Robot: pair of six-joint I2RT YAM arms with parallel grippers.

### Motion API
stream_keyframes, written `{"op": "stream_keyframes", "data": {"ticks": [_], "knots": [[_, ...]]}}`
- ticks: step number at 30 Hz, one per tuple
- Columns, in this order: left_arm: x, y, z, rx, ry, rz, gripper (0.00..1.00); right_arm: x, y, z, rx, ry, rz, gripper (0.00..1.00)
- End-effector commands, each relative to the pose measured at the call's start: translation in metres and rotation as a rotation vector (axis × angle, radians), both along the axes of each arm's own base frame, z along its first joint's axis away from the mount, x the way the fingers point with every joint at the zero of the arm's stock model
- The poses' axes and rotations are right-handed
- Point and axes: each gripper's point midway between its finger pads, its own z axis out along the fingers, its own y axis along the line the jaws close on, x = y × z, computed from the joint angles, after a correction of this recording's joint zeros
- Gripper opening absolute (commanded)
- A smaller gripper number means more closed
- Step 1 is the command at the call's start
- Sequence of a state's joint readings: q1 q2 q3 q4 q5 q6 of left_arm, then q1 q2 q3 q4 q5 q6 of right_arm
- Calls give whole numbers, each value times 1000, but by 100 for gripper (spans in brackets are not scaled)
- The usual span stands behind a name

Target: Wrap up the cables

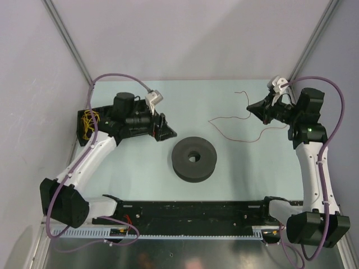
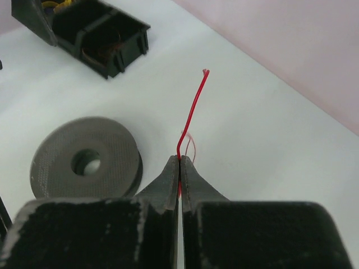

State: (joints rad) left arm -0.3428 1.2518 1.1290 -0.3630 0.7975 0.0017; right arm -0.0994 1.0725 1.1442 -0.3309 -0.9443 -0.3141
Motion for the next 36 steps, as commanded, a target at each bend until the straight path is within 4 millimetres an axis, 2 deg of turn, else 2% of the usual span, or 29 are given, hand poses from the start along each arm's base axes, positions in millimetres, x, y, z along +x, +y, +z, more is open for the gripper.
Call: {"op": "stream_keyframes", "data": {"ticks": [1, 4, 10, 17, 20, 23, 30, 32, 35, 36], "knots": [[-10, 9, -52, 116, 81, -45, 98, -17, -10, -22, -171, 27, 64, 0], [-8, 8, -79, 147, 159, -49, 95, -21, -13, -48, -221, 123, 68, 0], [-5, 0, -125, 190, 312, -64, 93, -40, -7, -88, -304, 282, 121, 0], [-5, -10, -180, 269, 429, -109, 97, -35, -1, -106, -303, 371, 131, 0], [-7, -16, -198, 266, 485, -146, 94, -35, 0, -109, -299, 389, 136, 0], [-10, -27, -200, 217, 517, -213, 82, -38, 8, -112, -316, 392, 161, 0], [-4, -45, -185, 126, 544, -271, 50, -37, 12, -113, -309, 391, 177, 0], [-3, -47, -186, 113, 568, -272, 36, -37, 13, -115, -299, 404, 185, 0], [-3, -51, -181, 78, 598, -285, 9, -37, 15, -117, -280, 418, 196, 0], [-4, -51, -176, 68, 597, -286, 5, -37, 14, -117, -278, 414, 196, 0]]}}
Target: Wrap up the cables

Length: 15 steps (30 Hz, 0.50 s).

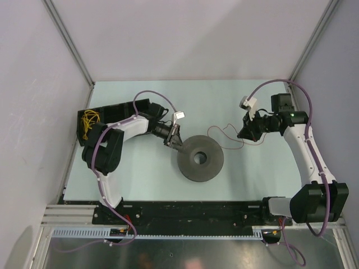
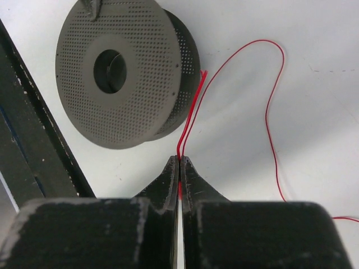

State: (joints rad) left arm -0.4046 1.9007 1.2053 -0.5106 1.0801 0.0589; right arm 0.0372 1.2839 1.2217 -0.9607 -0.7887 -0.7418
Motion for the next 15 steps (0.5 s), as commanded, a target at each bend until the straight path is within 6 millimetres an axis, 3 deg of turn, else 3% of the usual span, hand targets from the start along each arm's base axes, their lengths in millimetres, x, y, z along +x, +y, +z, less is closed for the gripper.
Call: {"op": "stream_keyframes", "data": {"ticks": [1, 4, 8, 15], "knots": [[16, -5, 6, -20, -111, -8, 2, 5, 3, 11, 31, -29, 13, 0], [14, -1, 35, -38, -232, -9, 0, 7, 2, 17, 36, -67, 18, 0], [2, 9, 73, -2, -536, -31, 0, 0, 7, 30, 36, -139, 60, 0], [-34, 28, 100, 66, -958, -120, 0, -23, 42, 56, 53, -255, 187, 0]]}}
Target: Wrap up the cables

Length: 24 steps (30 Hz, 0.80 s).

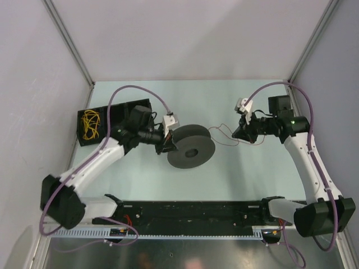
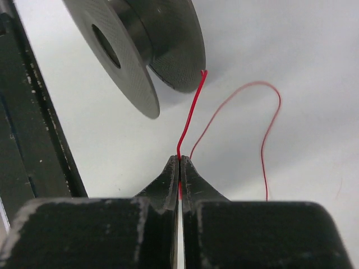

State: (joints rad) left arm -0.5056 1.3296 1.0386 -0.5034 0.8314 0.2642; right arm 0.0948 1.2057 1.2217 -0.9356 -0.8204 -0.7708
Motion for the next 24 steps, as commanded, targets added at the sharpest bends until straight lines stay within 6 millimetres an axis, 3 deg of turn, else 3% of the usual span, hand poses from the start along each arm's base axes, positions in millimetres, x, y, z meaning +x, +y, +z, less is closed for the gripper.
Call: {"op": "stream_keyframes", "data": {"ticks": [1, 7, 12, 24], "knots": [[1, 12, 4, 84, -363, -48, 0, -16, 29, 34, 30, -147, 119, 0], [-24, 5, 5, 69, -450, -151, 0, -41, 63, 44, 33, -195, 237, 0], [-40, -10, 5, 56, -469, -235, 0, -55, 77, 36, 3, -200, 322, 0], [-47, -26, 19, -12, -432, -300, 3, -64, 94, 15, -65, -226, 472, 0]]}}
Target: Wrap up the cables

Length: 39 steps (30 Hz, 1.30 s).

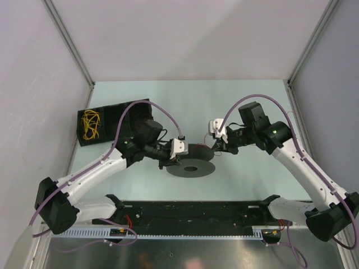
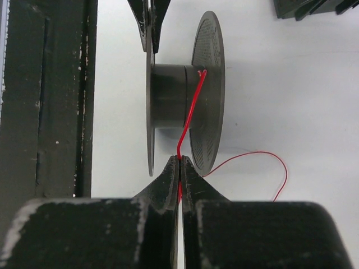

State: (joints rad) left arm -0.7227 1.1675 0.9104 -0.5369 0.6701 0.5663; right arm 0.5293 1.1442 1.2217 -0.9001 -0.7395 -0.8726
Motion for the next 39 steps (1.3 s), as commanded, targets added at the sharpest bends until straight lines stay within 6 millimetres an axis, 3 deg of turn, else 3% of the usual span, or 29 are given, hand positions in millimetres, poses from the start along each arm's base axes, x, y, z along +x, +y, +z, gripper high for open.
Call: {"op": "stream_keyframes", "data": {"ticks": [1, 6, 11, 17, 19, 25, 32, 39], "knots": [[9, -21, 36, -112, -88, -66, 7, 4, 6, -1, -14, -27, 42, 0], [9, -20, 36, -103, -87, -61, 33, 11, 13, -9, -20, -22, 58, 0], [8, -19, 54, -127, -85, -44, 53, 12, 16, -15, -31, -7, 73, 0], [0, -8, 109, -229, -203, -73, 59, 13, 20, -22, -44, 13, 72, 0], [6, -1, 118, -242, -250, -58, 59, 14, 21, -27, -57, 30, 65, 0], [38, 4, 106, -226, -196, -5, 64, 16, 23, -38, -66, 29, 49, 0], [51, -10, 88, -269, -152, -7, 76, 16, 25, -54, -68, 21, 41, 0], [52, -21, 65, -293, -82, -28, 78, 24, 27, -65, -46, -15, 1, 0]]}}
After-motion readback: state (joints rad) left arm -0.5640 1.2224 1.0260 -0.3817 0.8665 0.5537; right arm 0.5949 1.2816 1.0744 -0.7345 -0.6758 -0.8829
